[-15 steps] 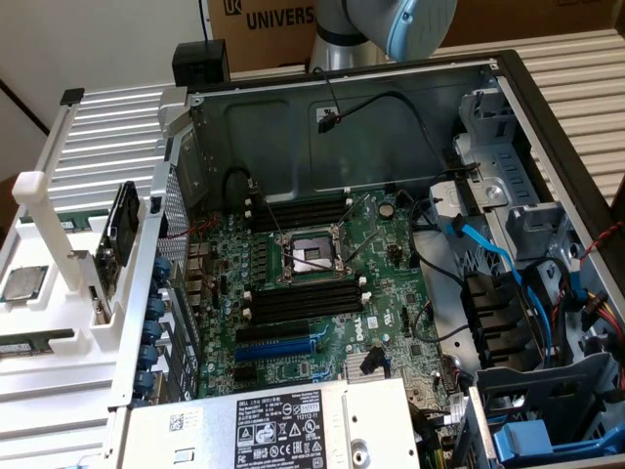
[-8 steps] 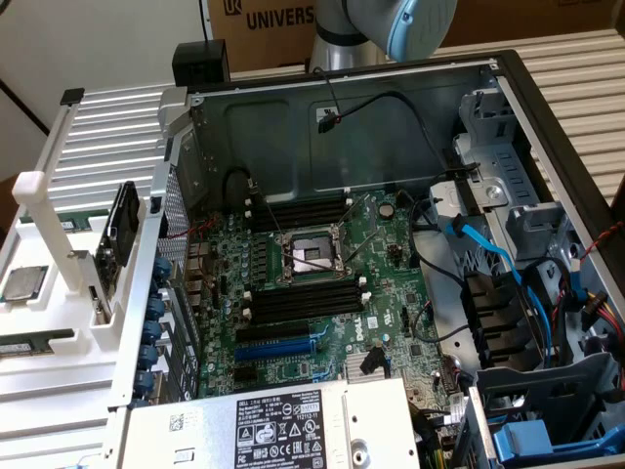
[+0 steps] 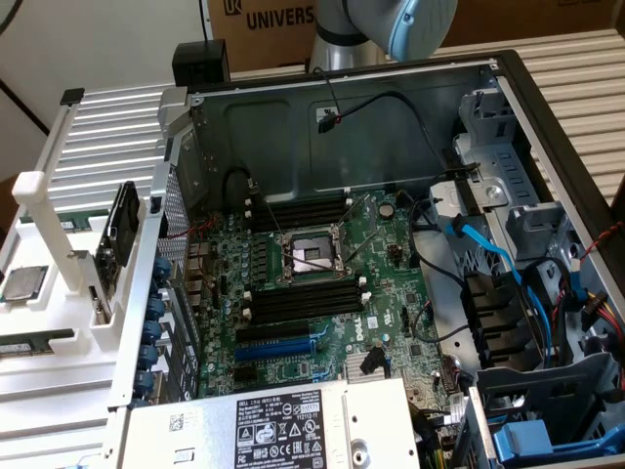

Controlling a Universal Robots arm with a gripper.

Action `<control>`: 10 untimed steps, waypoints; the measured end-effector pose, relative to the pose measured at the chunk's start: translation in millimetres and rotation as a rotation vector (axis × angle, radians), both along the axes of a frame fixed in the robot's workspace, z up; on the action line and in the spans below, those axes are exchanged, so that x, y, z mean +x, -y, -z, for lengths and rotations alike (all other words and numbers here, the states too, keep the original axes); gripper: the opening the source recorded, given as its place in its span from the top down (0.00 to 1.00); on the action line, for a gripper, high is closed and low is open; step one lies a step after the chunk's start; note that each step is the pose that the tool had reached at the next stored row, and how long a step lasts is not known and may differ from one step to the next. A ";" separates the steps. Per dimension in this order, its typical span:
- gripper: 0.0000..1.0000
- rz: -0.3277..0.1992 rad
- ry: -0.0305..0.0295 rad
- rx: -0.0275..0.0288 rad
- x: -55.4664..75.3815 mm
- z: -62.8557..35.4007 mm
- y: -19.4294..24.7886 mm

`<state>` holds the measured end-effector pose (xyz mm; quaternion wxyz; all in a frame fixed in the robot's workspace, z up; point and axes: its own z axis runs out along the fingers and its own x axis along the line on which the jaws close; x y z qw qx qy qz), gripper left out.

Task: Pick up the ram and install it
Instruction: 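Pick up the ram and move it above insertion slot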

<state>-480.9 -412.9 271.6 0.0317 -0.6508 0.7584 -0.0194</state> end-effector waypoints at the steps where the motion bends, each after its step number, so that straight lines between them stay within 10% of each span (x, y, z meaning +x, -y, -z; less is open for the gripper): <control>1: 0.90 0.000 -0.0076 0.0000 2.1 2.2 1.5; 10: 0.90 0.000 -0.0187 0.0001 12.4 17.0 2.0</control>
